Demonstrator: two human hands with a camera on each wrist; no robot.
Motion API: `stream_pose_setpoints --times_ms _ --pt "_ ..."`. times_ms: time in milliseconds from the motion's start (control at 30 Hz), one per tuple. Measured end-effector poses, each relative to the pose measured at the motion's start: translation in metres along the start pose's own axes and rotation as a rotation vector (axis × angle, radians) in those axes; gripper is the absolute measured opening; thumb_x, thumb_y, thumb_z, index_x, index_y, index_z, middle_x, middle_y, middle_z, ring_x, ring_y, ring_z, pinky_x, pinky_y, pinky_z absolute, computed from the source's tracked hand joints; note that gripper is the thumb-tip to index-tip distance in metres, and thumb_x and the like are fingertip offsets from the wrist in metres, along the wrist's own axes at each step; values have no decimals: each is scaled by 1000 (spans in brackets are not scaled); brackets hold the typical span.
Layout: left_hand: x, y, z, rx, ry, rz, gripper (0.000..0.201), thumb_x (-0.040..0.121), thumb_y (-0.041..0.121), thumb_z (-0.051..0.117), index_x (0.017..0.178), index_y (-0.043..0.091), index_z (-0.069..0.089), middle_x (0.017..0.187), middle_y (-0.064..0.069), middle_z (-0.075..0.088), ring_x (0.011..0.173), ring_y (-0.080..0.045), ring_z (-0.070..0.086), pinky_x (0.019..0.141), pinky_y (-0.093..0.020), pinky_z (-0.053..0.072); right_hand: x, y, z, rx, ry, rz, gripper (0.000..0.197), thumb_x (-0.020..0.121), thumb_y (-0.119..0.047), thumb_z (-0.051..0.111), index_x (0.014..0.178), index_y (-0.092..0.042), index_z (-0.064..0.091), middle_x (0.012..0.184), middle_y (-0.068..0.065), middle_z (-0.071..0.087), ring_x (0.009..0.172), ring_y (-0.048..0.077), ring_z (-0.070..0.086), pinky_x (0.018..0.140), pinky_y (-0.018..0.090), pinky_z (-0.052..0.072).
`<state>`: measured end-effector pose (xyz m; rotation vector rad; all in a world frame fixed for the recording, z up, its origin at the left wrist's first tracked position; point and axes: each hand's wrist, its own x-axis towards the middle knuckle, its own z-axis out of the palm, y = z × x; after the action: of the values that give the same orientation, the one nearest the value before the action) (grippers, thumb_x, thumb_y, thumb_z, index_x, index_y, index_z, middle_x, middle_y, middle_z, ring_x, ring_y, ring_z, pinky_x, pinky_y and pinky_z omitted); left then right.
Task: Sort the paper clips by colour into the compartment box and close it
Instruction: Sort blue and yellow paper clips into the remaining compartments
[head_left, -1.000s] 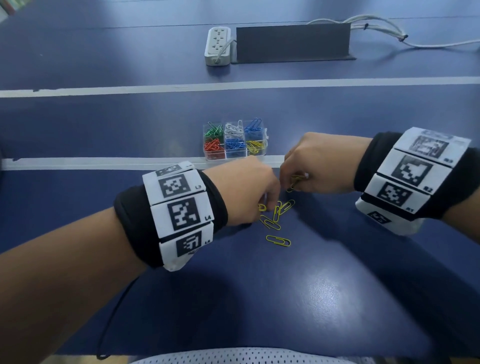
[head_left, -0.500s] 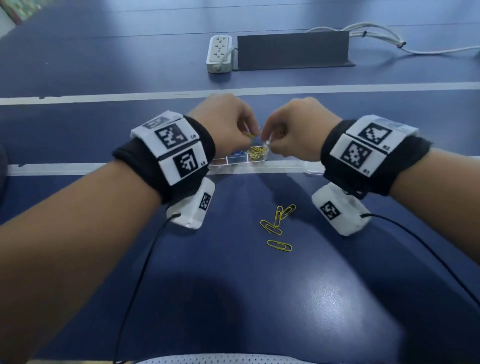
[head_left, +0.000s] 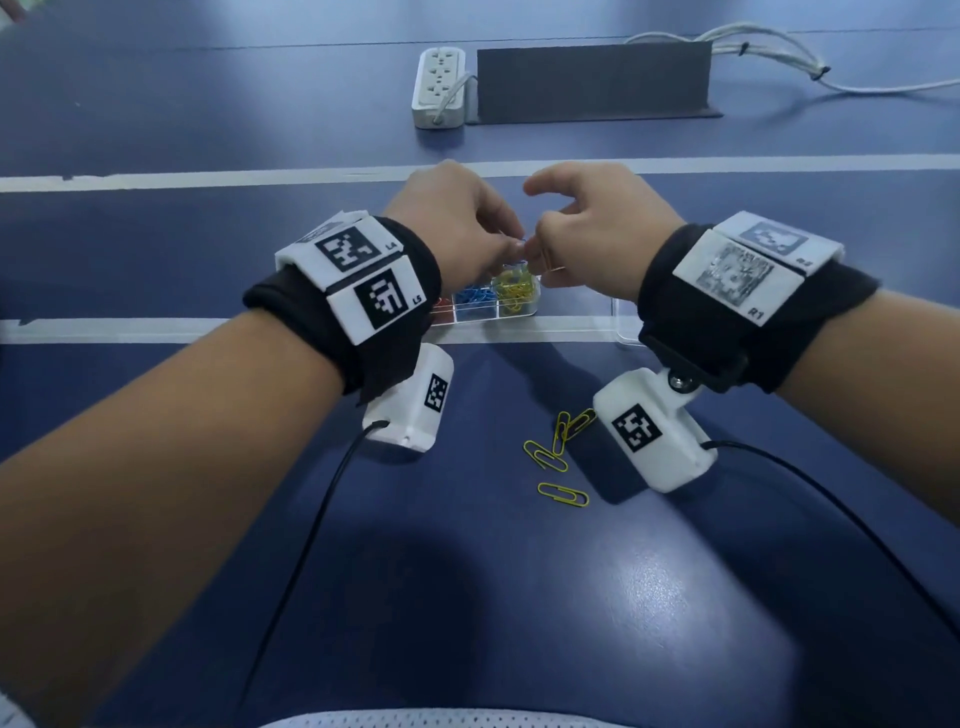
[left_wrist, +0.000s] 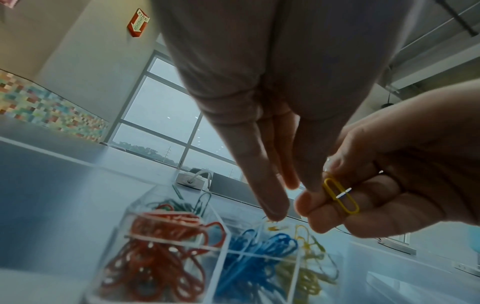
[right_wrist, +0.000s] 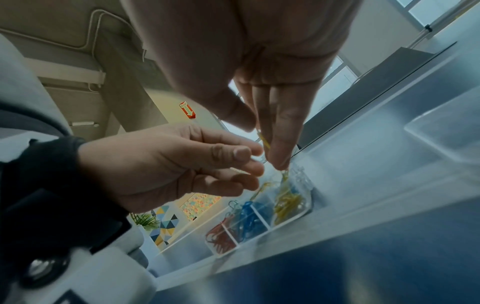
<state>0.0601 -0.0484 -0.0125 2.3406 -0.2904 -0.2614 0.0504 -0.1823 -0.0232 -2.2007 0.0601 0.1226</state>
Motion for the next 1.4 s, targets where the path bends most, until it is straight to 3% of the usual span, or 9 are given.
stream_pose_setpoints --times_ms 233,367,433,500,567,667,867,967,1400 --pt "0 -6 -4 35 50 18 20 84 9 56 91 18 72 81 -6 73 73 -21 69 74 -30 58 -3 -3 7 -8 -39 8 58 85 -20 37 142 -25 36 138 10 53 124 25 54 103 41 45" --pt "0 -11 -5 200 42 30 39 83 -1 45 105 23 66 102 1 68 83 -13 57 76 -23 45 -5 -2 4 -59 -10 -35 49 87 -13 35 132 -25 49 127 11 61 107 22 61 94 40 52" --pt "0 -13 -5 283 16 25 45 82 -2 43 114 23 62 112 1 64 91 -14 54 81 -24 44 -7 -4 2 -165 16 -93 44 87 -8 35 119 -23 61 118 7 65 94 17 61 90 32 52" --pt "1 -15 -5 357 13 32 41 84 3 46 117 23 61 117 0 61 95 -14 52 85 -25 41 -6 -6 1 -365 21 -146 41 88 -7 37 112 -23 66 117 5 65 99 19 58 88 24 44" --pt "1 -17 -4 416 14 44 36 86 8 49 116 24 62 119 -2 59 101 -17 52 89 -27 40 -3 -6 1 -553 -16 -167 38 90 -9 40 114 -24 66 123 7 59 113 24 54 93 28 41" --pt "-2 -21 -5 446 17 52 33 88 14 51 117 25 61 120 -4 57 109 -23 52 94 -30 40 4 -9 3 -698 -103 -154 37 89 -9 44 116 -26 65 124 8 55 116 27 52 93 33 42" --pt "-8 -27 -6 469 22 35 36 84 14 60 119 23 59 123 -7 53 109 -24 53 93 -33 42 20 -21 12 -763 -105 -88 22 84 -30 55 88 -14 70 88 7 67 84 26 61 66 29 47" --pt "-10 -28 -6 461 32 20 39 82 14 64 119 23 58 126 -8 52 111 -25 53 95 -35 42 31 -23 18 -772 -138 -8 25 78 -34 62 86 -11 70 81 7 67 75 25 61 59 28 46" --pt "-10 -30 -10 430 27 25 39 82 18 65 120 24 57 127 -6 53 113 -23 53 93 -33 42 41 -33 15 -780 -140 169 31 65 -43 71 61 -16 57 67 5 57 74 28 60 74 35 51"
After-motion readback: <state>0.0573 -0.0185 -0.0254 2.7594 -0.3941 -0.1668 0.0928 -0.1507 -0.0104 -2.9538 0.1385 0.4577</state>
